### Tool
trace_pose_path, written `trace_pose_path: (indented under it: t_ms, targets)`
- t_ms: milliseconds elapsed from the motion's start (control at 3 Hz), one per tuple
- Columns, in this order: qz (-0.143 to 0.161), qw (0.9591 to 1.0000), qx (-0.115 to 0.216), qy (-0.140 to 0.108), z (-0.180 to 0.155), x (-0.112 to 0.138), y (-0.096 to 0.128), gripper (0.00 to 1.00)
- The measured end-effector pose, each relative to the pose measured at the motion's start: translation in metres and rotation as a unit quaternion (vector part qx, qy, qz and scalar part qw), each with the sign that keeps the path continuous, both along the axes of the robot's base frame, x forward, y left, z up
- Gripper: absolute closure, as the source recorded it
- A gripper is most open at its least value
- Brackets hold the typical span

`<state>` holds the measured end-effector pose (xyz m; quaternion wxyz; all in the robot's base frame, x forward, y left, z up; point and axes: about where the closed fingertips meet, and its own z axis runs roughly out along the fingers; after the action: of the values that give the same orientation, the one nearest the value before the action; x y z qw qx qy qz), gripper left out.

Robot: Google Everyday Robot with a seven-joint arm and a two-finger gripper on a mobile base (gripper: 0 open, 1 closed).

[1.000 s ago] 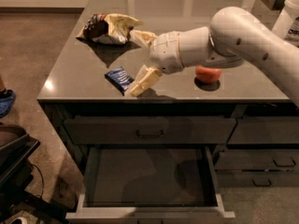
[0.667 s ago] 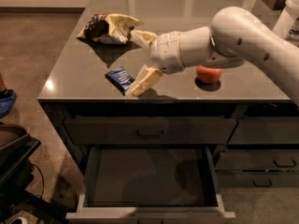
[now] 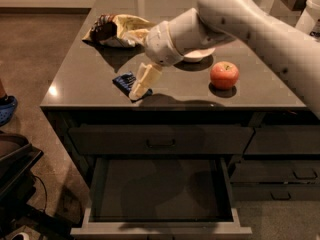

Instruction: Place rxbar blueberry into middle drawer

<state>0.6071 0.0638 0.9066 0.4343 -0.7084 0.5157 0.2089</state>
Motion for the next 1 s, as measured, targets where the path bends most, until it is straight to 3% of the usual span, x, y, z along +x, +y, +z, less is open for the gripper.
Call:
trace_pose_path:
  t_ms: [333,1000]
  targets:
    - [0.012,0.9999,-0.008,0.001,0.0,-0.002,0.008,0.0]
    - [0.027,0.9988,-0.018,0.036,-0.023,0.006,0.006,0.0]
